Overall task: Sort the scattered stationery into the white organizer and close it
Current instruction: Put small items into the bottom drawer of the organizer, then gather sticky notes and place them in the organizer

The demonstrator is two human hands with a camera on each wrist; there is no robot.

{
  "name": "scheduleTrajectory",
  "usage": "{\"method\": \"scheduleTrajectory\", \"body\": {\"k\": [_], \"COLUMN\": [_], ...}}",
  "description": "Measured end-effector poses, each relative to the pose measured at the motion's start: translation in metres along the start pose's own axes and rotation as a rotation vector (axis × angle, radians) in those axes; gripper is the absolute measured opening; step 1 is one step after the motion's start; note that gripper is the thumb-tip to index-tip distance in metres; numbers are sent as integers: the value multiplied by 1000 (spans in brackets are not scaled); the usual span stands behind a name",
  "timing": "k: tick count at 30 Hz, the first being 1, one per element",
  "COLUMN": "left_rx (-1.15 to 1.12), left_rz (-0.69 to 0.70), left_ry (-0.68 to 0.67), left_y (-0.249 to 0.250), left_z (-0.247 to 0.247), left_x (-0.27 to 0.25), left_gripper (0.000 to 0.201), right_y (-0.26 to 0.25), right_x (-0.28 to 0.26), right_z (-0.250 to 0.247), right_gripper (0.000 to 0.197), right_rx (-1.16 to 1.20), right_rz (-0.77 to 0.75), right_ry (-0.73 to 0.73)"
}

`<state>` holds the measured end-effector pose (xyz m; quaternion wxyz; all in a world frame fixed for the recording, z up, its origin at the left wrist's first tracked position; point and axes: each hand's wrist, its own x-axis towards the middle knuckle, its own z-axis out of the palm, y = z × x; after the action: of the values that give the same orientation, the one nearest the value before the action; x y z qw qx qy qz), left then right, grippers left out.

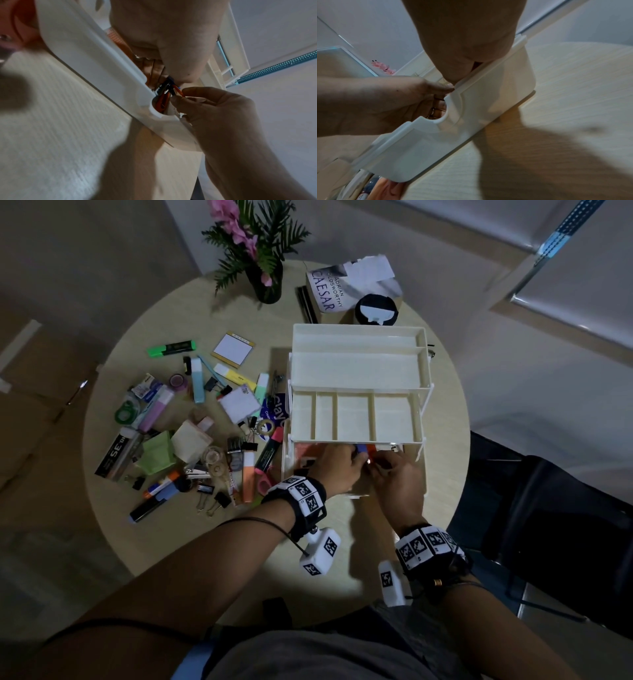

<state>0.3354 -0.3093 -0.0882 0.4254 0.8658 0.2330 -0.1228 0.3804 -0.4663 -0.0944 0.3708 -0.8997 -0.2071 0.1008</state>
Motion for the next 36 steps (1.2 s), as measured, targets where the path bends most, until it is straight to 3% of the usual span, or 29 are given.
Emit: {"method": "scheduleTrajectory", "body": {"k": [10,13,15,19,22,29,33,36], "left_rx": [-7,-14,-66,-108,-107,-111,-50,41], "left_rz": [44,119,235,329,289,123,30,-8], "left_ry": [-73,-115,-115,14,107,244,299,332], "left_y": [4,-9,-24,-67,-118,-226,-264,-278], "left_z": [-21,-41,-57,-101,-130,-189,-215,-235], "left_x": [-22,-42,-59,-106,-139,-189,-195,-191], "left_gripper": [33,27,19,19,18,22,22,24], "right_y": [-17,-38,-60,-108,-143,-214,-247,-264], "right_x": [-7,-17,-24,-33,-33,-7,16,27], "right_z": [-10,-9,-1,26,53,131,186,219], "right_gripper": [20,16,21,13,9,9,19,39], "right_rx": [-169,-157,-101,-42,-19,-132,-174,-237], "right_rz": [24,-141,-222,-342,-388,-295,-206,-109], "right_ry": [60,60,-22,-186,-283,-492,-522,-490]}}
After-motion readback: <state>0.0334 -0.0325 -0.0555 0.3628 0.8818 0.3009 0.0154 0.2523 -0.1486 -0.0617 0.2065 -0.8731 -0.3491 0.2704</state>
